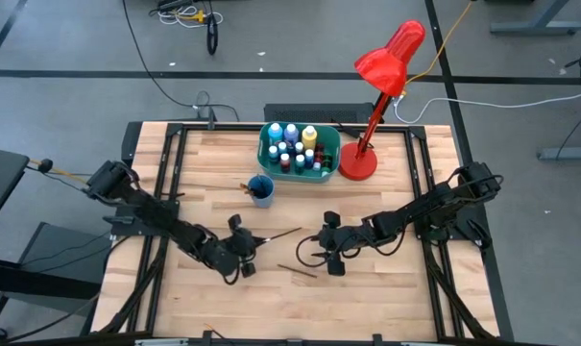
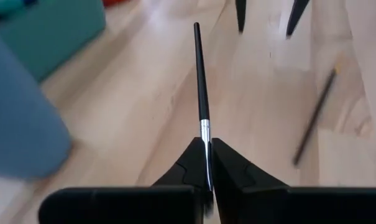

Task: Pick & Place Paint Supplies
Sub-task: Put the silver paint brush into the blue cup

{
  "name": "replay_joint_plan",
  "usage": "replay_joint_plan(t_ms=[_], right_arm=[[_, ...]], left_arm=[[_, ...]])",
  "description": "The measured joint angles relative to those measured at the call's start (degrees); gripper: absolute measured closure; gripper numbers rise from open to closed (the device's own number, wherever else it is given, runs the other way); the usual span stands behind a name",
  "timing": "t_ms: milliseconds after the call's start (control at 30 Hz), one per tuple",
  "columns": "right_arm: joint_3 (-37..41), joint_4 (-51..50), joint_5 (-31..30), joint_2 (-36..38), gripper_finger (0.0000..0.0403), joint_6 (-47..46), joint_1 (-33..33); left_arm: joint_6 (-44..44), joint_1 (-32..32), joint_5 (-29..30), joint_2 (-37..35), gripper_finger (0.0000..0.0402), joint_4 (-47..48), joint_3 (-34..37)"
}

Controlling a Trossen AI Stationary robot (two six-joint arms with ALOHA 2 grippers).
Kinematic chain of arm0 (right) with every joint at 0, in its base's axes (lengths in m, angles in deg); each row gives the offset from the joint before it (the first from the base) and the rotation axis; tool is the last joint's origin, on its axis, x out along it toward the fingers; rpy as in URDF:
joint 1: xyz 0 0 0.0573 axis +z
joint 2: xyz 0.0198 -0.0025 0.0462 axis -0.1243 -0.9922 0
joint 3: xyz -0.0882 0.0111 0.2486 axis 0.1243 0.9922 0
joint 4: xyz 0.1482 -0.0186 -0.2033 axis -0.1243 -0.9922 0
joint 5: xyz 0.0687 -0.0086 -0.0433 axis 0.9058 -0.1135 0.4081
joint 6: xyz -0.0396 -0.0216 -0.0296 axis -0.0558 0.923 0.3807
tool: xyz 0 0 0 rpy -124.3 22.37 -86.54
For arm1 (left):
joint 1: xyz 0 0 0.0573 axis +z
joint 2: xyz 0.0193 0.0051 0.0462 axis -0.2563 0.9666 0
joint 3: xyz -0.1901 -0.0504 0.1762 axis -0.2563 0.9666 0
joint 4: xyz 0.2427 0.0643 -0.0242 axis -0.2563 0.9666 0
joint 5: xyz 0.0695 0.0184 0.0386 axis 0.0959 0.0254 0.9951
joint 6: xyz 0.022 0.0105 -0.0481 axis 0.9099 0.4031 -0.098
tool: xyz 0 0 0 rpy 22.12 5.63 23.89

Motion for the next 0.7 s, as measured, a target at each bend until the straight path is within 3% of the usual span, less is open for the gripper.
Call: replay_joint_plan(t_ms=[167, 467, 700], right_arm=[[0.0, 0.0, -0.1, 0.0, 0.0183, 0.0, 0.0], [0.0, 1.1, 0.0, 0.0, 0.0183, -0.3, 0.0], [0.0, 4.4, 1.1, 0.0, 0.0183, -3.1, 1.9]], left_arm=[[9.4, 0.3, 1.4, -2.3, 0.0388, 14.5, -11.4], [21.4, 3.9, 0.3, -2.6, 0.0388, 70.6, -45.8], [43.5, 11.0, 0.2, -2.6, 0.0387, 87.7, -59.5]])
